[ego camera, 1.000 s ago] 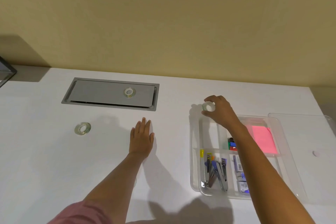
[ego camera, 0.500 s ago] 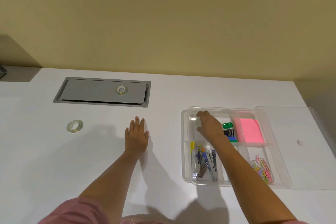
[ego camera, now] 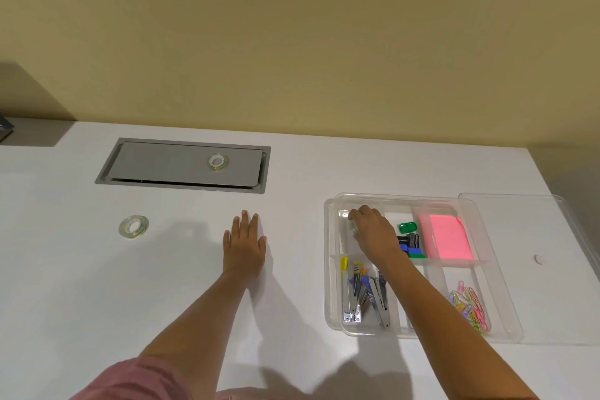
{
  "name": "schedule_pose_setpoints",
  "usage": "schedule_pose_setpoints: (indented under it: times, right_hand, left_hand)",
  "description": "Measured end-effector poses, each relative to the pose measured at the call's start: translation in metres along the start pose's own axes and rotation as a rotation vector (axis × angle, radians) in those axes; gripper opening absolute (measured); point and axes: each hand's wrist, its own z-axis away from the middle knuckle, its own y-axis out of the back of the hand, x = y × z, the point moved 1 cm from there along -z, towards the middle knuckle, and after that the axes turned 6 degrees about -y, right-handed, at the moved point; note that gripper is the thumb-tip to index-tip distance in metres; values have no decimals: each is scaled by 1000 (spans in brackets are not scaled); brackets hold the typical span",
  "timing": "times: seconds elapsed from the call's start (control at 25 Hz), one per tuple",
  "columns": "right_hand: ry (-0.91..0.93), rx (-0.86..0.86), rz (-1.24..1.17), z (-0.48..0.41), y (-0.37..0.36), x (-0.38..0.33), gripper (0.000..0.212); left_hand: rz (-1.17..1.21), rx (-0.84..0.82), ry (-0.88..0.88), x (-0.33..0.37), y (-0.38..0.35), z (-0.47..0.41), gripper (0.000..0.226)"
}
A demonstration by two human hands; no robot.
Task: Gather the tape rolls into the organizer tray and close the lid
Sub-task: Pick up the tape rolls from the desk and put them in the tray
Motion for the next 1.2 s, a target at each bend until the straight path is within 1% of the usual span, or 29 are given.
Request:
schedule_pose_setpoints:
  times: [0.2,0.28,0.36,0.44,0.52,0.56,0.6,0.64,0.72,0.76,0.8,0.92,1.04,1.2]
  right_hand:
    - [-82,63,-153,-4,0,3,35]
    - [-130,127,-238,-1,7,-1,31]
    - [-166,229,-358,3,20,-7,26]
    - [-154,312,-448,4,35,-16,23]
    - [-104,333,-468,-2,47,-29,22]
    - [-78,330,-472,-7,51,-37,22]
    - [-55,324,-474,-12,54,-45,22]
    - [-36,314,-472,-17,56,-53,22]
    - [-6,279,-451,-29,56,-72,23]
    - [5,254,-435,-35,55,-81,24]
    - [15,225,-417,-41,53,-91,24]
    - [45,144,-363,-61,46,-121,27]
    - [78,100,-342,-77,37,-147,29]
    - [108,61,-345,-102,25,-185,33]
  left_hand:
    - [-4,15,0,0,-1,-1,86]
    - [10,18,-7,-2,0,0,87]
    - [36,24,-13,-3,0,1,87]
    - [54,21,-18,-4,0,2,81]
    - [29,-5,-21,-8,0,0,66]
    - [12,-18,-25,-10,0,-1,63]
    - [0,-21,-33,-13,0,-3,65]
    - [-5,-15,-45,-16,1,-4,74]
    - [2,0,-68,-22,2,-7,99]
    - [10,6,-77,-25,2,-9,106]
    - [18,13,-86,-29,2,-11,108]
    - [36,20,-98,-42,8,-17,104]
    - [37,24,-112,-59,13,-25,99]
    - [-63,58,-145,-87,19,-40,78]
